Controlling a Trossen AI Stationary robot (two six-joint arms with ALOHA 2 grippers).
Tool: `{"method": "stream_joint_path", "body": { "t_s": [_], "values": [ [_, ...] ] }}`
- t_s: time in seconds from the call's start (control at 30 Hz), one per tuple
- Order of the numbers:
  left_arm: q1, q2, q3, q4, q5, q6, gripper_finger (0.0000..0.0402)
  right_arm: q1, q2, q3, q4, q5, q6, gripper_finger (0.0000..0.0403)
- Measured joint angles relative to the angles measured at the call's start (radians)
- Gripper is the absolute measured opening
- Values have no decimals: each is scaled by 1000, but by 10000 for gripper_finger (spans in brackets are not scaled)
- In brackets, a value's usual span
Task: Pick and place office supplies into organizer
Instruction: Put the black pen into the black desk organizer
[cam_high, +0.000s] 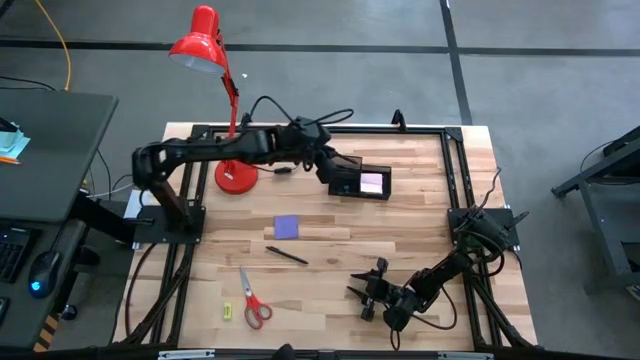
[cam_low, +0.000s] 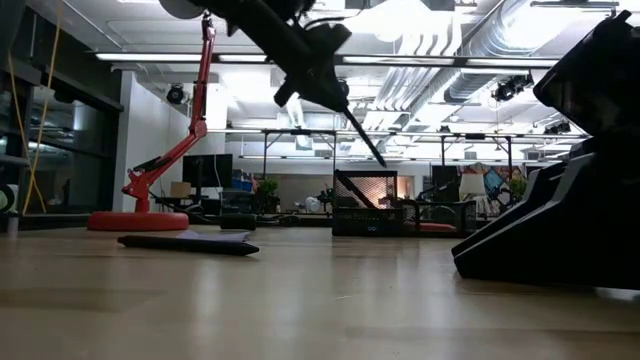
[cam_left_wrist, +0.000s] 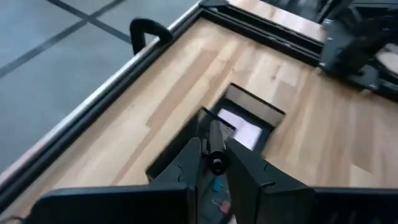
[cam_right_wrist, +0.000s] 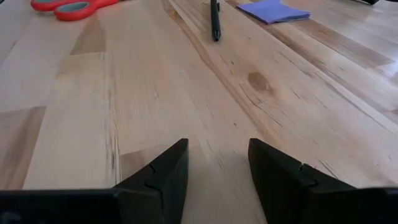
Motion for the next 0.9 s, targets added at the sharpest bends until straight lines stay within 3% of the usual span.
{"method": "stream_joint_path", "body": {
  "t_s": [0.53, 0.7, 0.9],
  "values": [
    [-1, 60, 49, -61, -65, 46, 32, 0, 0, 0, -29, 2, 75, 161],
    [13, 109, 48, -35, 12, 47, 32, 0, 0, 0, -31, 2, 75, 161],
    [12, 162, 47, 35, 26, 73, 32, 0, 0, 0, -33, 6, 76, 161]
  ]
}}
